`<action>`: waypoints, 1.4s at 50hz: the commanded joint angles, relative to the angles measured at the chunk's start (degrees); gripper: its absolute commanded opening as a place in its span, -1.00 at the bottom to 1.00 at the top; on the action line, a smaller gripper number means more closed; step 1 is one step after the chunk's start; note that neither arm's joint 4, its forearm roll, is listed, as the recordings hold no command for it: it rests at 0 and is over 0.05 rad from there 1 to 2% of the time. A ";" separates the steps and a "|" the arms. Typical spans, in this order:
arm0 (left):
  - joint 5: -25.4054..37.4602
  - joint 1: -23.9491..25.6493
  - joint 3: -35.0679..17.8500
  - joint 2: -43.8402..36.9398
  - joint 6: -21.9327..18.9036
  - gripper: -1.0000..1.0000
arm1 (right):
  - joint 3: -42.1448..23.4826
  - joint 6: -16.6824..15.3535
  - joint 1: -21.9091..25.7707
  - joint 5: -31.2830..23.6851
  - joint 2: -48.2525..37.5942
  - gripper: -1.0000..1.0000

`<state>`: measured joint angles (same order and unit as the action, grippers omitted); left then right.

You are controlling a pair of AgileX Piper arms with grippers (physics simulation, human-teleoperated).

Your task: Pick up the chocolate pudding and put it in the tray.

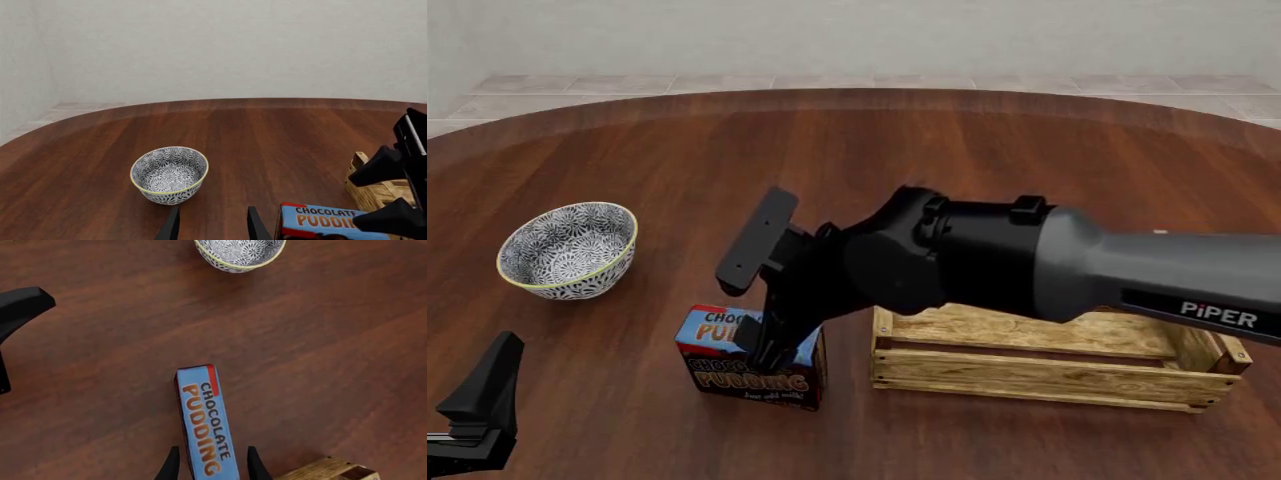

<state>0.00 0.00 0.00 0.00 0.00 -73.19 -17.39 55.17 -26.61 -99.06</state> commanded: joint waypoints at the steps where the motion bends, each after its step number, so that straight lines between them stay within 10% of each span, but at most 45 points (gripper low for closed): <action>1: 0.00 0.00 0.00 0.00 0.00 1.00 | 0.19 0.58 0.02 0.62 -0.66 1.00; 70: 0.00 0.00 0.00 0.00 0.00 1.00 | 0.52 2.14 -0.41 1.70 -3.96 1.00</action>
<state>0.00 0.00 0.00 0.00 0.00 -72.71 -15.30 54.95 -25.12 -102.38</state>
